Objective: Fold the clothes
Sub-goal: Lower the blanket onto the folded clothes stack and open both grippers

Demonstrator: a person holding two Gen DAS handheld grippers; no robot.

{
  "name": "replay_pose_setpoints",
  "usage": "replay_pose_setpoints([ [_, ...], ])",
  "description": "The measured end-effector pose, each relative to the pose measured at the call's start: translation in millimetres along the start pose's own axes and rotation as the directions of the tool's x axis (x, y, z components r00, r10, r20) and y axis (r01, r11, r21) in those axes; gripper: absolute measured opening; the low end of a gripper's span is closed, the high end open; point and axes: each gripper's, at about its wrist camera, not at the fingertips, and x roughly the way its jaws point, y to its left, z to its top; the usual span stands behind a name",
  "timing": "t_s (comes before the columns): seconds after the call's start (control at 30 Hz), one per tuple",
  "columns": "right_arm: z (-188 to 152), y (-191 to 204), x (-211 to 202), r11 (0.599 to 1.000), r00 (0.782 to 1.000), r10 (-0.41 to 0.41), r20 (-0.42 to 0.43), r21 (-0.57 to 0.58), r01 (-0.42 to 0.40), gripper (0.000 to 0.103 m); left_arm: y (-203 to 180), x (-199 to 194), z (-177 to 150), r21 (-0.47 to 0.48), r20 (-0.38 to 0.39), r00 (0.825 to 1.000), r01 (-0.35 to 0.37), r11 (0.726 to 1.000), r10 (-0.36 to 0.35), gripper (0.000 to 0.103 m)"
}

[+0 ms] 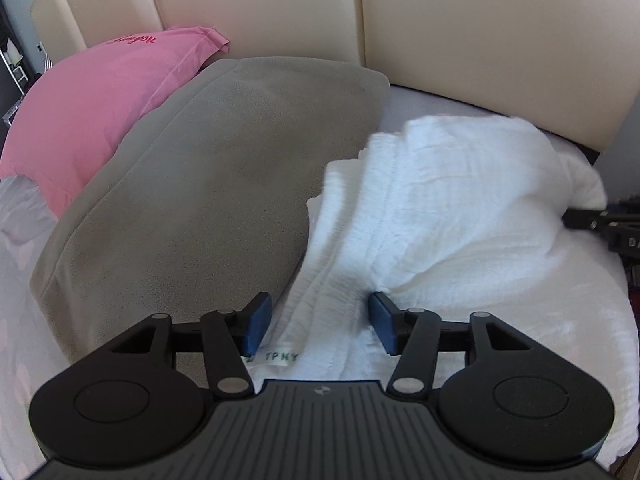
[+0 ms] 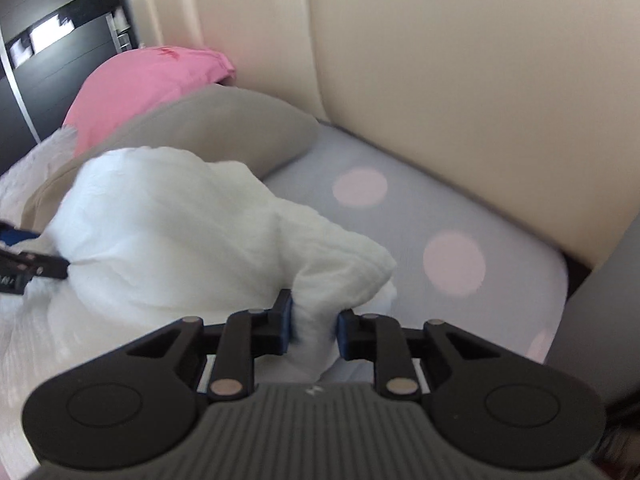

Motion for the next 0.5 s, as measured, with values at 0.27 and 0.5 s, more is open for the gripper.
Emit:
replay_pose_setpoints([
  [0.27, 11, -25, -32, 0.994, 0.999, -0.012, 0.039, 0.106, 0.008, 0.044, 2, -44, -1, 0.022, 0.120, 0.993, 0.000, 1.000, -0.002, 0.053],
  [0.5, 42, 22, -66, 0.992, 0.985, 0.108, 0.133, -0.080, -0.098, 0.028, -7, -80, -10, 0.019, 0.165, 0.986, 0.004, 1.000, -0.007, 0.029],
])
